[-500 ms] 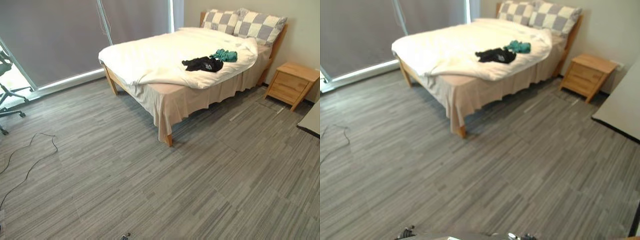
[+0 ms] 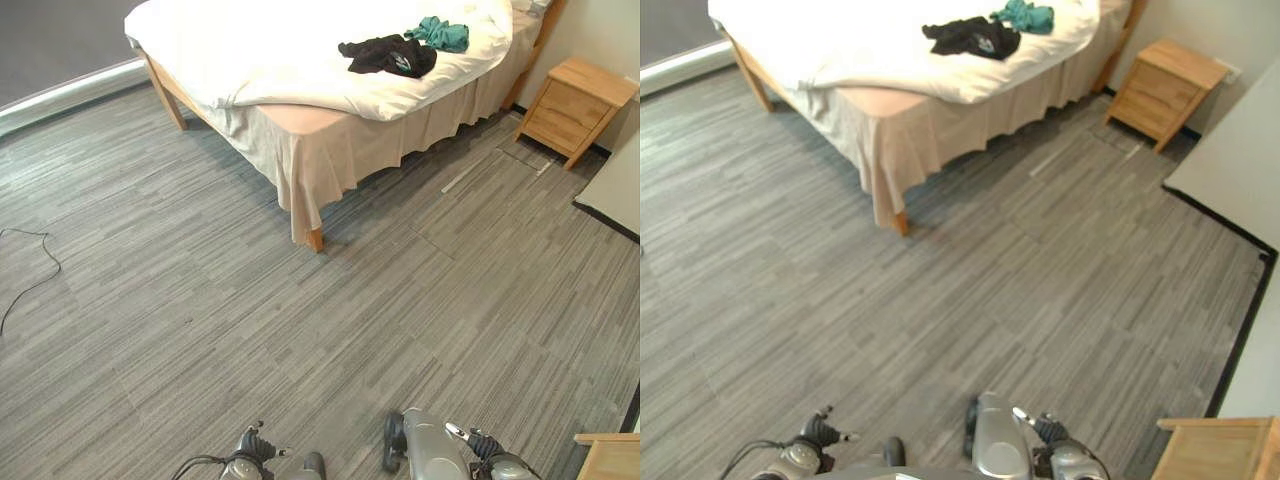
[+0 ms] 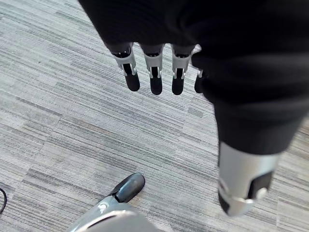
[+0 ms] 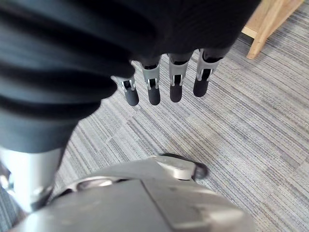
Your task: Tidy up the quilt and then pick up the clothes from the bed and put them into the laundry hamper.
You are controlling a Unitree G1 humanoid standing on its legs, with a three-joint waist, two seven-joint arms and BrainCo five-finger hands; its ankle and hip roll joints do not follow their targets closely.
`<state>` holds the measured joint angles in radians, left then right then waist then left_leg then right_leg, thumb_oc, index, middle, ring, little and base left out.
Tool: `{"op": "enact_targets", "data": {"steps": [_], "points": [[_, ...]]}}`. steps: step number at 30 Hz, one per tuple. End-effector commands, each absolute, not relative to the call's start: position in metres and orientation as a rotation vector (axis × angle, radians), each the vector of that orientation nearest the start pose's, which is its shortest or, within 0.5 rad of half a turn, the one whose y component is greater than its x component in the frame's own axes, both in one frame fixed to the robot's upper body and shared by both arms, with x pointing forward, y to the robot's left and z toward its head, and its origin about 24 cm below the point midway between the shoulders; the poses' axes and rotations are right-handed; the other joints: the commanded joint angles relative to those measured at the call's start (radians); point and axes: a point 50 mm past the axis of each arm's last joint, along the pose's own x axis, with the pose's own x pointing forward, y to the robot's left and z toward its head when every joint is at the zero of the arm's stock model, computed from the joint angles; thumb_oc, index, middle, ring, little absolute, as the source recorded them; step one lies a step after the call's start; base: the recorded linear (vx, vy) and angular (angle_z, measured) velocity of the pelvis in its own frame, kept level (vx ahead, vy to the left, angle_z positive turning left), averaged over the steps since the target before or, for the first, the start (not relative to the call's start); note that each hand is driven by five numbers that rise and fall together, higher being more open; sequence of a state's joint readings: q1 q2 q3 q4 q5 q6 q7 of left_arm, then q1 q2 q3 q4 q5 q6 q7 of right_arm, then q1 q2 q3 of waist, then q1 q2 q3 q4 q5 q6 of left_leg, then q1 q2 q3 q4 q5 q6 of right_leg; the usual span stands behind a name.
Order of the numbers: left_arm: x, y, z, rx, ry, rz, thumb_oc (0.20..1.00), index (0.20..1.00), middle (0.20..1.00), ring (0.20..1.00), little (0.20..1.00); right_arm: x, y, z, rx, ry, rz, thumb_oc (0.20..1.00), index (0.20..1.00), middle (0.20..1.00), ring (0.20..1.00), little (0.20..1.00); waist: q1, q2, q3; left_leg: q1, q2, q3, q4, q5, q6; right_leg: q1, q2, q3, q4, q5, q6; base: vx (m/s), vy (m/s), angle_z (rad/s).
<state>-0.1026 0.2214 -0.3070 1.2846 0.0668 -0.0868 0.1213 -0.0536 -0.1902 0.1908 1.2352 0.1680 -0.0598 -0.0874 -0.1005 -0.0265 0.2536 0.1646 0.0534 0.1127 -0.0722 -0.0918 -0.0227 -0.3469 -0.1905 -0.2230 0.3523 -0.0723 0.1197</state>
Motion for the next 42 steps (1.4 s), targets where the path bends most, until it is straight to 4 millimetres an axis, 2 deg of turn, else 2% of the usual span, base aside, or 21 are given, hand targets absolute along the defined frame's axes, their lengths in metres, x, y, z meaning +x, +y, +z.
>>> {"op": "enact_targets", "data": {"steps": [1,3,6,7,9,11,12,13,14,16,19,22,24,25,27,29,30,33,35,37,42], "points": [[0.117,0.216,-0.159,0.634,1.097,-0.179,1.0,1.0,1.0,1.0,1.0,0.096,-0.206,-0.166,-0.221,1.19,-0.079,1.0,1.0,1.0,1.0,1.0,-0.066,0.02,-0.005,0.15,0.062,-0.069,-0.015,-0.126,-0.056,0.04,-0.009,0.034,-0.375,0.191,0.092,0.57,-0.188,0.43],[0.112,0.214,-0.161,0.673,1.108,-0.23,1.0,1.0,1.0,1.0,1.0,0.083,-0.211,-0.168,-0.237,1.229,-0.082,1.0,1.0,1.0,1.0,1.0,-0.089,0.032,-0.019,0.193,0.082,-0.066,-0.015,-0.166,-0.074,0.018,-0.013,0.068,-0.405,0.206,0.1,0.6,-0.2,0.53],[0.102,0.214,-0.163,0.661,1.141,-0.215,1.0,1.0,1.0,1.0,1.0,0.069,-0.218,-0.17,-0.268,1.278,-0.074,1.0,1.0,1.0,1.0,1.0,-0.094,0.042,-0.033,0.217,0.109,-0.071,0.036,-0.122,-0.088,0.027,0.009,0.043,-0.373,0.233,0.074,0.44,-0.203,0.14],[0.104,0.211,-0.163,0.626,1.129,-0.184,1.0,1.0,1.0,1.0,1.0,0.059,-0.225,-0.17,-0.325,1.31,-0.055,1.0,1.0,1.0,1.0,1.0,-0.091,0.062,-0.036,0.148,0.139,-0.079,0.263,0.061,-0.123,0.089,0.063,0.032,-0.358,0.221,0.022,0.43,-0.345,-0.23],[0.12,0.211,-0.158,0.625,1.072,-0.169,1.0,1.0,1.0,1.0,1.0,0.055,-0.23,-0.169,-0.376,1.328,-0.039,1.0,1.0,1.0,1.0,1.0,-0.057,0.035,-0.006,-0.025,0.128,-0.106,0.581,0.205,-0.119,0.19,0.083,0.025,-0.383,0.185,-0.039,0.46,-0.413,-0.11],[0.133,0.211,-0.154,0.633,1.029,-0.151,1.0,1.0,1.0,1.0,1.0,0.065,-0.232,-0.167,-0.402,1.297,-0.032,1.0,1.0,1.0,1.0,1.0,-0.044,0.011,0.003,-0.063,0.111,-0.11,0.675,0.237,-0.109,0.237,0.078,0.025,-0.401,0.171,-0.06,0.38,-0.264,-0.34],[0.149,0.206,-0.148,0.625,0.963,-0.125,1.0,1.0,1.0,1.0,1.0,0.086,-0.235,-0.163,-0.452,1.239,-0.024,1.0,1.0,1.0,1.0,1.0,0.004,-0.032,0.024,-0.176,0.095,-0.078,0.806,0.17,-0.088,0.313,0.069,0.051,-0.418,0.137,-0.075,0.32,-0.159,-0.54],[0.15,0.207,-0.148,0.625,0.963,-0.124,1.0,1.0,1.0,1.0,1.0,0.086,-0.235,-0.163,-0.451,1.239,-0.024,1.0,1.0,1.0,1.0,1.0,0.003,-0.036,0.022,-0.179,0.091,-0.077,0.804,0.173,-0.087,0.31,0.065,0.051,-0.418,0.138,-0.074,0.69,-0.206,-0.41],[0.162,0.204,-0.143,0.6,0.917,-0.075,1.0,1.0,1.0,1.0,1.0,0.096,-0.234,-0.161,-0.501,1.217,0.001,1.0,1.0,1.0,1.0,1.0,0.049,-0.048,0.028,-0.28,0.075,-0.028,0.774,0.112,-0.081,0.375,0.071,0.069,-0.431,0.098,-0.069,0.56,-0.029,-0.29],[0.164,0.201,-0.142,0.583,0.901,-0.061,1.0,1.0,1.0,1.0,1.0,0.101,-0.232,-0.16,-0.509,1.2,0.006,1.0,1.0,1.0,1.0,1.0,0.071,-0.047,0.019,-0.318,0.075,0.003,0.689,0.113,-0.078,0.406,0.07,0.075,-0.44,0.078,-0.06,0.47,0.013,-0.16],[0.16,0.198,-0.144,0.553,0.907,-0.046,1.0,1.0,1.0,1.0,1.0,0.118,-0.231,-0.155,-0.497,1.137,-0.011,1.0,1.0,1.0,1.0,1.0,0.12,-0.01,-0.018,-0.337,0.078,0.165,0.19,0.182,-0.066,0.51,0.102,0.075,-0.44,-0.012,-0.018,0.71,0.153,-0.42],[0.148,0.204,-0.148,0.58,0.963,-0.05,1.0,1.0,1.0,1.0,1.0,0.122,-0.224,-0.155,-0.499,1.117,0.009,1.0,1.0,1.0,1.0,1.0,0.13,-0.012,-0.04,-0.316,0.104,0.296,0.1,0.218,-0.049,0.583,0.132,0.044,-0.434,-0.041,-0.015,0.44,0.041,0.14],[0.13,0.217,-0.153,0.6,1.037,-0.034,1.0,1.0,1.0,1.0,1.0,0.117,-0.215,-0.159,-0.497,1.125,0.054,1.0,1.0,1.0,1.0,1.0,0.148,-0.036,-0.06,-0.263,0.059,0.271,0.049,0.202,-0.012,0.567,0.116,0.026,-0.281,-0.038,0.014,0.52,0.088,-0.25],[0.121,0.223,-0.155,0.621,1.08,-0.04,1.0,1.0,1.0,1.0,1.0,0.114,-0.211,-0.16,-0.499,1.133,0.072,1.0,1.0,1.0,1.0,1.0,0.143,-0.043,-0.061,-0.22,0.043,0.282,0.026,0.186,0.003,0.539,0.1,-0.001,-0.163,-0.006,0.06,0.34,0.117,0.07],[0.112,0.233,-0.156,0.646,1.123,-0.026,1.0,1.0,1.0,1.0,1.0,0.115,-0.206,-0.161,-0.49,1.131,0.093,1.0,1.0,1.0,1.0,1.0,0.124,-0.041,-0.057,-0.152,0.031,0.279,0.006,0.154,0.027,0.436,0.041,-0.02,0.049,0.143,0.138,0.37,0.085,0.54],[0.113,0.237,-0.155,0.641,1.128,-0.004,1.0,1.0,1.0,1.0,1.0,0.119,-0.202,-0.16,-0.482,1.113,0.097,1.0,1.0,1.0,1.0,1.0,0.11,-0.031,-0.05,-0.118,0.045,0.262,-0.011,0.144,0.026,0.371,0.022,-0.017,0.143,0.184,0.14,0.33,-0.002,0.77],[0.114,0.242,-0.154,0.642,1.122,0.013,1.0,1.0,1.0,1.0,1.0,0.118,-0.199,-0.16,-0.479,1.112,0.1,1.0,1.0,1.0,1.0,1.0,0.104,-0.02,-0.044,-0.093,0.06,0.231,-0.015,0.13,0.02,0.318,-0.029,-0.047,0.135,0.173,0.119,0.35,-0.094,0.87],[0.119,0.247,-0.151,0.656,1.095,0.013,1.0,1.0,1.0,1.0,1.0,0.115,-0.198,-0.161,-0.475,1.118,0.105,1.0,1.0,1.0,1.0,1.0,0.079,-0.033,-0.039,-0.068,0.054,0.171,-0.015,0.105,-0.002,0.304,-0.062,-0.044,-0.046,0.112,0.079,0.41,-0.211,1.01],[0.125,0.248,-0.148,0.655,1.07,0.02,1.0,1.0,1.0,1.0,1.0,0.116,-0.198,-0.161,-0.457,1.117,0.096,1.0,1.0,1.0,1.0,1.0,0.055,-0.043,-0.039,-0.046,0.046,0.099,-0.015,0.075,-0.021,0.304,-0.048,0.072,-0.28,0.104,0.072,0.41,-0.247,1.49],[0.128,0.257,-0.145,0.612,1.063,0.071,1.0,1.0,1.0,1.0,1.0,0.104,-0.202,-0.164,-0.455,1.171,0.096,1.0,1.0,1.0,1.0,1.0,0.049,-0.065,-0.049,-0.021,0.05,0.048,-0.015,0.038,-0.039,0.297,-0.068,0.216,-0.406,0.142,0.103,0.35,-0.246,1.49],[0.116,0.266,-0.145,0.479,1.081,0.229,1.0,1.0,1.0,1.0,1.0,0.098,-0.2,-0.167,-0.508,1.195,0.136,1.0,1.0,1.0,1.0,1.0,0.061,-0.061,-0.078,-0.002,0.066,0.014,-0.015,0.038,-0.059,0.326,-0.065,0.184,-0.419,0.171,0.099,0.21,-0.172,0.88]]}}
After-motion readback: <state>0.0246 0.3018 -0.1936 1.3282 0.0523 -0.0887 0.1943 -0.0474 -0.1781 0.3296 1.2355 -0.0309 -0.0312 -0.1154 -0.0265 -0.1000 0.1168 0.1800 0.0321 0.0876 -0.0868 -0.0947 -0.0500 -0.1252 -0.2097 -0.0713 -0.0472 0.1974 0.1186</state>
